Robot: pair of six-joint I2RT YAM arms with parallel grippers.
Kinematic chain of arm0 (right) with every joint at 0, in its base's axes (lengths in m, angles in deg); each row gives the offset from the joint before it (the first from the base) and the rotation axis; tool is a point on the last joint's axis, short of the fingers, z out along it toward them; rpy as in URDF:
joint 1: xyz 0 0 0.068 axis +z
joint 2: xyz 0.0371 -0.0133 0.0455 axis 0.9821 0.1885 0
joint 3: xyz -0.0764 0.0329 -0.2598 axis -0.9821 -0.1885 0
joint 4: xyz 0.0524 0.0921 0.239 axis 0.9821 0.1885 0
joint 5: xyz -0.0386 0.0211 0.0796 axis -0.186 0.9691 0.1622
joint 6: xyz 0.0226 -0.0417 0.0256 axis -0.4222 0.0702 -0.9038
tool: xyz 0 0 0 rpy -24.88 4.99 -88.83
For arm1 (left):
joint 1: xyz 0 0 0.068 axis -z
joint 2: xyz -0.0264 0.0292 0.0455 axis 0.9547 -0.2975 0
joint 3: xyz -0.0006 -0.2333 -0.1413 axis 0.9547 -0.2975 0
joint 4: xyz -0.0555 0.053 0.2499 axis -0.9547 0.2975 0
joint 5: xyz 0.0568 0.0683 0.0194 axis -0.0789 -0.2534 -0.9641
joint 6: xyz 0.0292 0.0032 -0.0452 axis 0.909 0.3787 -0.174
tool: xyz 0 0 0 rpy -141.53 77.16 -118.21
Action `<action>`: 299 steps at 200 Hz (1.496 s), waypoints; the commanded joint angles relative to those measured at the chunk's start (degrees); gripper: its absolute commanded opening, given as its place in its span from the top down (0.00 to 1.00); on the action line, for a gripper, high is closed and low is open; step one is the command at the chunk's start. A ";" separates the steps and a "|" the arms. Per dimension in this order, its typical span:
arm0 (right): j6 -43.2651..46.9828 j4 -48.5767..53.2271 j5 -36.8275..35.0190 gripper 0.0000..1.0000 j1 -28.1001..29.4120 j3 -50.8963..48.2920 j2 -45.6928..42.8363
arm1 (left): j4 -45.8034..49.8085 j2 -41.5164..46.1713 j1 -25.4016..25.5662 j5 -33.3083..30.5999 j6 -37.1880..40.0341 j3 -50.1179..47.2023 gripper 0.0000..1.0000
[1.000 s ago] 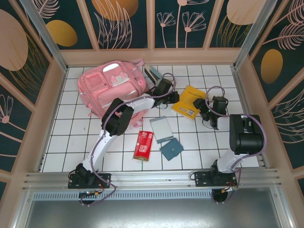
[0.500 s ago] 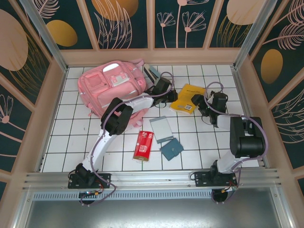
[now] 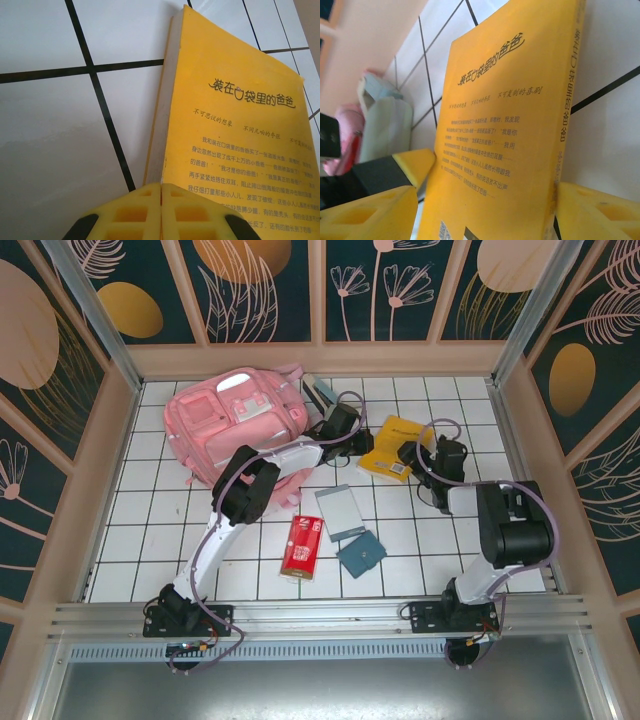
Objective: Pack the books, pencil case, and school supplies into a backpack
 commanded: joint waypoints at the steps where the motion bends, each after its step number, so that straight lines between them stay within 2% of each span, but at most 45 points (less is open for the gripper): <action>1: -12.57 -24.01 16.83 0.29 2.12 -0.02 2.18 | 5.01 -1.24 3.22 7.49 -0.81 -2.48 0.91; 25: -18.21 -31.21 19.07 0.29 2.21 -0.10 4.28 | 4.85 -0.78 3.41 7.89 -0.85 -3.07 0.91; 42: -18.16 -30.69 19.32 0.30 2.17 0.56 4.75 | 4.83 -0.28 3.41 7.72 -0.38 -3.60 0.91; 71: -9.44 -13.90 16.50 0.31 1.99 3.85 2.43 | 5.77 -0.29 3.41 6.81 0.42 -3.53 0.91; 98: 0.90 8.21 12.99 0.29 1.54 10.08 1.06 | 6.33 -0.45 3.32 6.22 1.04 -3.36 0.91; 114: 4.05 15.26 12.11 0.29 0.39 11.70 1.05 | 6.34 -0.58 3.31 6.00 1.12 -3.27 0.91; 161: 9.34 23.02 11.40 0.29 -1.90 13.44 0.29 | 6.60 -0.59 3.30 5.69 1.46 -2.85 0.91; 196: 14.12 30.58 9.40 0.30 -2.47 19.63 0.88 | 6.68 -0.52 3.25 5.69 1.54 -2.83 0.91; 225: 15.09 33.81 10.05 0.30 -3.71 22.47 2.31 | 6.68 -0.30 3.19 5.69 1.82 -2.87 0.91; 243: 15.18 34.07 12.89 0.30 -4.98 22.93 3.60 | 6.68 -0.22 3.18 5.69 2.08 -3.05 0.91; 259: 15.26 34.01 15.15 0.34 -5.32 23.58 4.92 | 6.36 -0.25 3.23 5.86 1.99 -3.35 0.90; 290: 15.79 33.83 16.67 0.57 -5.54 24.14 6.17 | 6.31 0.01 3.23 6.04 2.27 -3.57 0.90; 299: 15.72 34.00 16.85 0.60 -5.65 24.21 6.03 | 6.34 0.08 3.21 6.04 2.35 -3.56 0.90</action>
